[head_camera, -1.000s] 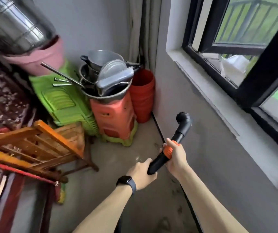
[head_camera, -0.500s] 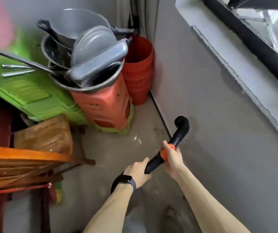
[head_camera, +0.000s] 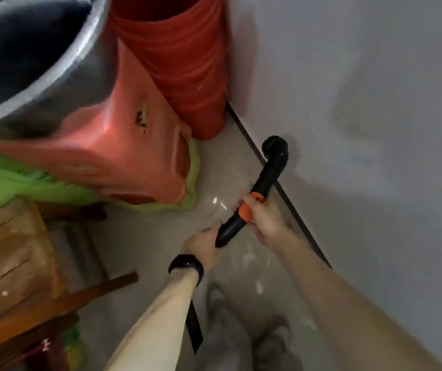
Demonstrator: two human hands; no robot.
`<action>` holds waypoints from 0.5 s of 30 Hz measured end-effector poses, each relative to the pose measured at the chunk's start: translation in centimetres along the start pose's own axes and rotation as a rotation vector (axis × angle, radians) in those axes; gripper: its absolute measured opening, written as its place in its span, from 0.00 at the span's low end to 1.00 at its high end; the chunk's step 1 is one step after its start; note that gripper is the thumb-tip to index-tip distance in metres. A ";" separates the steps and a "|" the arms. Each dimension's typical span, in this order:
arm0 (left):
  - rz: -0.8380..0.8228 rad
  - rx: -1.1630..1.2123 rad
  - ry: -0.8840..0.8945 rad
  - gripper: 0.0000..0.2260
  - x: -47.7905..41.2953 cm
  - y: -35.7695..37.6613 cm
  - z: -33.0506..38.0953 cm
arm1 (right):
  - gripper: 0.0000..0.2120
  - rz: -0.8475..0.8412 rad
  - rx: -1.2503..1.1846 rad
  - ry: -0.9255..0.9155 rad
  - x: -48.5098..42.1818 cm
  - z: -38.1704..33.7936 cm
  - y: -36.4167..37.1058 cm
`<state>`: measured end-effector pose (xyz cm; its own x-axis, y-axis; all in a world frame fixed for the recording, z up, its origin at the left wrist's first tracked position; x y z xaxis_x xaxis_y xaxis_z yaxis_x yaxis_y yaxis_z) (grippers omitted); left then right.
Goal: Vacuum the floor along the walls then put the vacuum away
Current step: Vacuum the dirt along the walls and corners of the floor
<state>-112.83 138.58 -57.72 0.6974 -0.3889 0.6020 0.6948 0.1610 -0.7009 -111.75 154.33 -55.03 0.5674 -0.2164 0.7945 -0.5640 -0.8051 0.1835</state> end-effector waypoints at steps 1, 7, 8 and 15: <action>0.023 0.050 -0.025 0.11 -1.1 1.8 -0.5 | 0.09 -0.008 0.025 -0.022 -2.2 1.1 -0.3; 0.078 0.190 -0.169 0.08 -9.3 10.8 -6.0 | 0.18 0.032 0.066 -0.042 -15.2 9.6 -3.1; 0.082 0.158 -0.172 0.09 -10.9 11.7 -7.1 | 0.18 0.027 0.061 -0.028 -17.4 11.1 -3.5; 0.171 0.023 -0.210 0.08 -20.1 17.5 -14.0 | 0.13 -0.142 0.045 0.110 -30.8 17.3 -2.1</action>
<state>-117.11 136.57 -87.46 0.8243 -0.1582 0.5436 0.5662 0.2292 -0.7918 -117.67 153.14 -89.92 0.5687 -0.0390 0.8216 -0.4542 -0.8477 0.2741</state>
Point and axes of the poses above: each hand's wrist, its own x-axis away from the middle knuckle, its own y-axis out of the palm, z = x × y, the point moved 6 cm from there along -x, towards the middle knuckle, and after that the axes turned 1 degree about -z, right-handed, at the moved point
